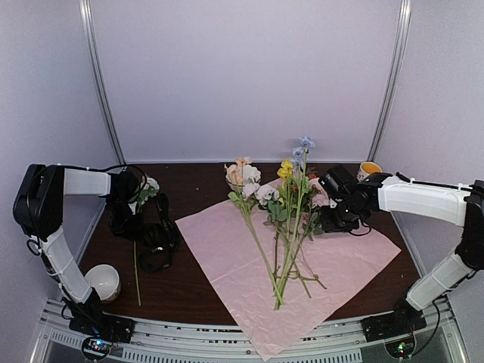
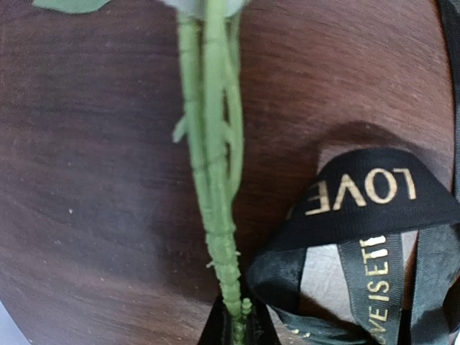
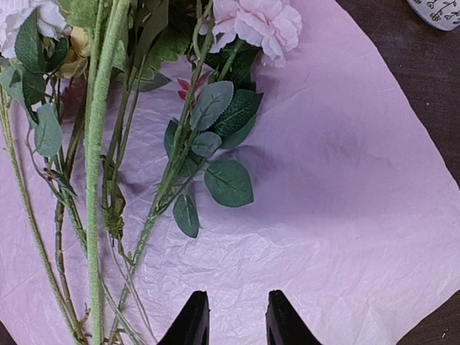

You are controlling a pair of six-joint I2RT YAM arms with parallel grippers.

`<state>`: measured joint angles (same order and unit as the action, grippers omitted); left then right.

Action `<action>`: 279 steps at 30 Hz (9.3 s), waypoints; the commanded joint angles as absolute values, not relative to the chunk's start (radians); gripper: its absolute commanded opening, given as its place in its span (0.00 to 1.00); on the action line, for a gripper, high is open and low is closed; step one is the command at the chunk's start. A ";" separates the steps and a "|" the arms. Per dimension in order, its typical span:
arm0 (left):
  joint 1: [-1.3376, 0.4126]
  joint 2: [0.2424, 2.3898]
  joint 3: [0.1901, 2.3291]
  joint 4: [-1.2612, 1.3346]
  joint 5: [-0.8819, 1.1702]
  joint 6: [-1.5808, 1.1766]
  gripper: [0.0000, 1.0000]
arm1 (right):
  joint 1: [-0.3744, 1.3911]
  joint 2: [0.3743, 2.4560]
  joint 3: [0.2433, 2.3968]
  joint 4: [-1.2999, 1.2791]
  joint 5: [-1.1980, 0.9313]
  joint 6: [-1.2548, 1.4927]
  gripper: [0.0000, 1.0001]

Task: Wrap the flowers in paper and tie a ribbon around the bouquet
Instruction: Pick up the fake flower from the corner of the board, then place the fake flower on the flattened wrapping paper, then adjust the fake flower on the flattened wrapping paper, then pick up the bottom corner of the flattened wrapping paper from the center of the board, then pass from the left arm to the right

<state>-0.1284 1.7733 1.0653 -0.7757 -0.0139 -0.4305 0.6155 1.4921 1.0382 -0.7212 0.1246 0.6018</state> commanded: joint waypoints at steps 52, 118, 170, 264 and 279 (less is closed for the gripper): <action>-0.859 2.336 1.902 -0.384 0.464 -0.722 0.34 | 0.598 1.496 1.050 -0.651 -0.013 0.667 0.31; -0.795 2.565 2.203 -0.678 0.213 -0.264 0.32 | 0.670 1.601 0.990 -0.734 0.172 0.831 0.27; -0.955 1.537 1.270 -0.443 0.278 0.335 0.57 | 0.954 1.341 0.855 -0.620 -0.066 0.775 0.40; -1.284 1.717 1.081 -0.250 0.298 0.498 0.00 | 1.231 1.209 0.655 -0.403 -0.153 0.757 0.54; -1.141 1.870 1.265 -0.466 0.558 0.512 0.00 | 1.230 0.992 0.621 -0.508 -0.199 0.735 0.79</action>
